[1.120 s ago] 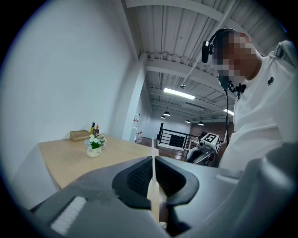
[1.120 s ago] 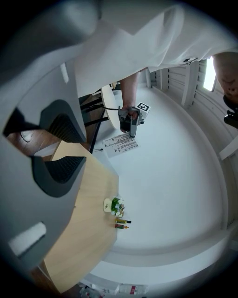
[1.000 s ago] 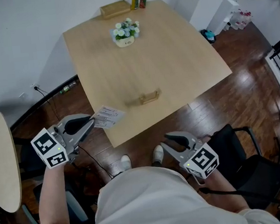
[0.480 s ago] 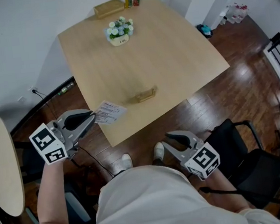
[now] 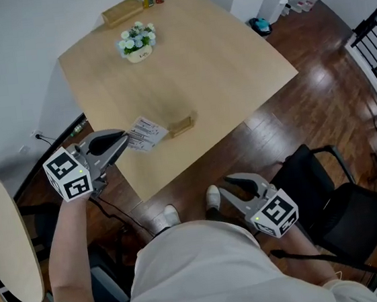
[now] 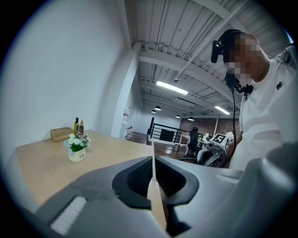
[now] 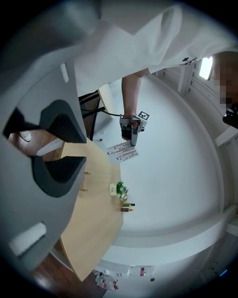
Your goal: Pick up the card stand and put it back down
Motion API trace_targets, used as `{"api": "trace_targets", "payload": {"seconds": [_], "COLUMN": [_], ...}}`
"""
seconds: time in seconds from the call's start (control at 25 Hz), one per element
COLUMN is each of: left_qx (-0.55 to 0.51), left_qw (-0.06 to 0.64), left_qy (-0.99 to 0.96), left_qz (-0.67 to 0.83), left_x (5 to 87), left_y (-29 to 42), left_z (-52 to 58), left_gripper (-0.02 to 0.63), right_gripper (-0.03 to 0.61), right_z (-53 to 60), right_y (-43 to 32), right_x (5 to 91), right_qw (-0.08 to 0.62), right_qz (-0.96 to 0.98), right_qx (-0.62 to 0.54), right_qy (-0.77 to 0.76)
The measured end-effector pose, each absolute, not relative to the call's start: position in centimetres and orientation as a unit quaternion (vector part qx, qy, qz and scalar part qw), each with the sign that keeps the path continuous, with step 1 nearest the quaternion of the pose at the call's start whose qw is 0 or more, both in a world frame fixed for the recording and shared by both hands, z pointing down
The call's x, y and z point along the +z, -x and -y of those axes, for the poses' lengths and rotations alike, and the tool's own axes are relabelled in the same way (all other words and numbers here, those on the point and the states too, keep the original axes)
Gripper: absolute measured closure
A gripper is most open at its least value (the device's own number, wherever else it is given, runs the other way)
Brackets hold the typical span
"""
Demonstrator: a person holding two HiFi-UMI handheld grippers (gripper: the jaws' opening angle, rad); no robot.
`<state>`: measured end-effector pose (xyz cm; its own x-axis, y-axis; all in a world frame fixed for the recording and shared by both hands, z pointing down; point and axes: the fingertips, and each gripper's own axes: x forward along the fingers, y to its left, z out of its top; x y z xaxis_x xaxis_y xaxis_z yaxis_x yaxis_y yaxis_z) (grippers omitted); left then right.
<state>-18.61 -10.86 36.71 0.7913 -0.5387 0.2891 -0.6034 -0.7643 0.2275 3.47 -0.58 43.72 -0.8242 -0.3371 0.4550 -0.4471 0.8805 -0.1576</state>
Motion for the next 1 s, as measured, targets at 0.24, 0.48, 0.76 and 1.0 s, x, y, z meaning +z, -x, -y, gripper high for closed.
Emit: {"api": "trace_targets", "payload": {"seconds": [0.24, 0.48, 0.76, 1.0], "left_qx": [0.126, 0.153, 0.186, 0.193], "left_qw": [0.157, 0.158, 0.16, 0.162], "left_qy": [-0.937, -0.939, -0.937, -0.936], "left_qz": [0.286, 0.266, 0.249, 0.246], "left_x": [38.8, 41.6, 45.3, 47.2], "left_y": [16.0, 13.3, 11.5, 11.0], "left_z": [14.9, 18.3, 20.6, 21.8], "left_gripper": [0.597, 0.597, 0.597, 0.597], "right_gripper": [0.483, 0.483, 0.483, 0.483], "right_z": [1.6, 2.5, 3.2, 3.2], "right_y": [-6.4, -8.9, -11.0, -12.6], "right_x": [44.2, 44.5, 44.9, 45.5], "right_qw": [0.214, 0.22, 0.238, 0.252], "right_qz": [0.938, 0.932, 0.924, 0.916], "right_qx": [0.142, 0.149, 0.159, 0.17], "right_qy": [-0.232, -0.247, -0.254, -0.262]}}
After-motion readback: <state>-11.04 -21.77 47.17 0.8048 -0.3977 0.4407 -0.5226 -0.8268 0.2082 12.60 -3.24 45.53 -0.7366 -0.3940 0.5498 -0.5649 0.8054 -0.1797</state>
